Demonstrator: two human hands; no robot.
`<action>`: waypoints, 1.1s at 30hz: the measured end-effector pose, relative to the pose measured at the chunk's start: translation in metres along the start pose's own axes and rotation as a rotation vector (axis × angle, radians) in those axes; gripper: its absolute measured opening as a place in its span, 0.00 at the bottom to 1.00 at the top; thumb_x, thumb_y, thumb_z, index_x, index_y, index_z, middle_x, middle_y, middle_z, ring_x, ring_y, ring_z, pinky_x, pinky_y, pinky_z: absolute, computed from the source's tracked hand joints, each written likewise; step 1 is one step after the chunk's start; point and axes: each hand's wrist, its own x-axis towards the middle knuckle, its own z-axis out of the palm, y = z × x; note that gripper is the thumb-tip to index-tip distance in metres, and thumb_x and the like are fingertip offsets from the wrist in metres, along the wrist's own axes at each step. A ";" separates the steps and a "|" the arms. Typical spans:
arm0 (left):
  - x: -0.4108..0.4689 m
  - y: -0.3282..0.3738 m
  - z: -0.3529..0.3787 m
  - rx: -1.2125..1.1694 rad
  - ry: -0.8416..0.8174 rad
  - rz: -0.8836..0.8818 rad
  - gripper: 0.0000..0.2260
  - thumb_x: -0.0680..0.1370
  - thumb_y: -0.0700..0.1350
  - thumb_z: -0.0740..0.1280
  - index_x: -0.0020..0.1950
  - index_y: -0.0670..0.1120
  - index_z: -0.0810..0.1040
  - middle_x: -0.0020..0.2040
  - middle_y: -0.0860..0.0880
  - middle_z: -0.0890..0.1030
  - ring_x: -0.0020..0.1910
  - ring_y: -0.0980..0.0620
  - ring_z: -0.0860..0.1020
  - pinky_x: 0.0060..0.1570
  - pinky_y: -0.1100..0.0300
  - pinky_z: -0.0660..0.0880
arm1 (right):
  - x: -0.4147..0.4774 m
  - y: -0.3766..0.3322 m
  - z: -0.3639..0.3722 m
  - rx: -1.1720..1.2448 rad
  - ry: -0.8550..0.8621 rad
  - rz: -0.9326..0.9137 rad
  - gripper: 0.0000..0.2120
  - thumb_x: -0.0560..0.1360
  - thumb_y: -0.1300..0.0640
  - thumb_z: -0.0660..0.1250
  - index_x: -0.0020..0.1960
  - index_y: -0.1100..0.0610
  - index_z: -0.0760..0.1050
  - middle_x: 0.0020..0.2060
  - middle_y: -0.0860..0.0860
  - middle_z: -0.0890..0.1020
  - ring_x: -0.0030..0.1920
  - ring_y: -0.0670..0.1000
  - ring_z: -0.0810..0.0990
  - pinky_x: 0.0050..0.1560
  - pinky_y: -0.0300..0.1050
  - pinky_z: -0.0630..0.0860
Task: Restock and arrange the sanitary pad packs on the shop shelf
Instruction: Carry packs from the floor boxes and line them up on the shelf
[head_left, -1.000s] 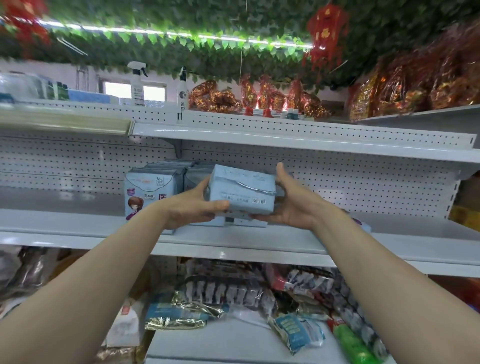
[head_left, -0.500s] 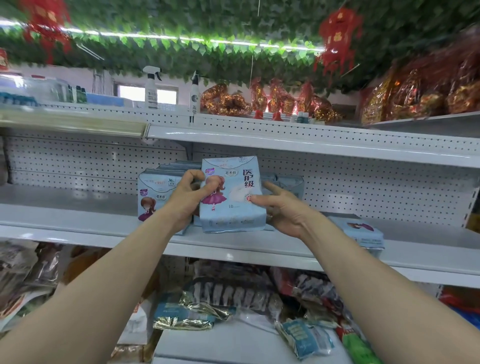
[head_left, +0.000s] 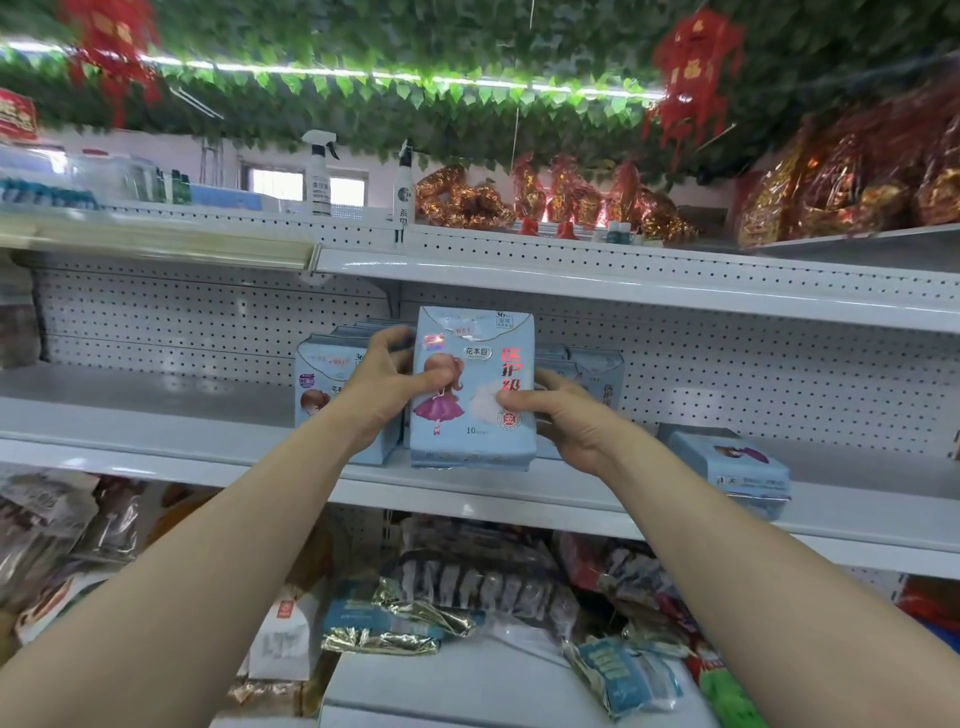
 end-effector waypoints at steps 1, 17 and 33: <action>0.001 0.000 -0.001 0.045 -0.015 0.006 0.44 0.71 0.38 0.78 0.79 0.50 0.55 0.66 0.47 0.78 0.60 0.49 0.80 0.50 0.57 0.80 | 0.003 0.002 0.001 -0.002 0.012 -0.008 0.30 0.70 0.65 0.77 0.70 0.57 0.73 0.55 0.54 0.86 0.56 0.56 0.84 0.67 0.57 0.76; 0.042 -0.021 -0.036 0.818 0.079 0.159 0.35 0.64 0.54 0.82 0.65 0.67 0.69 0.72 0.43 0.68 0.75 0.42 0.59 0.72 0.44 0.63 | 0.048 0.050 0.037 -0.224 0.189 -0.054 0.46 0.63 0.68 0.82 0.75 0.56 0.65 0.62 0.51 0.80 0.58 0.50 0.82 0.59 0.52 0.81; 0.080 -0.040 -0.039 1.282 0.114 0.364 0.35 0.65 0.63 0.78 0.68 0.57 0.70 0.65 0.47 0.76 0.73 0.41 0.59 0.74 0.47 0.54 | 0.087 0.068 0.038 -0.397 0.252 -0.014 0.39 0.65 0.65 0.82 0.70 0.56 0.68 0.56 0.50 0.82 0.56 0.51 0.81 0.60 0.49 0.79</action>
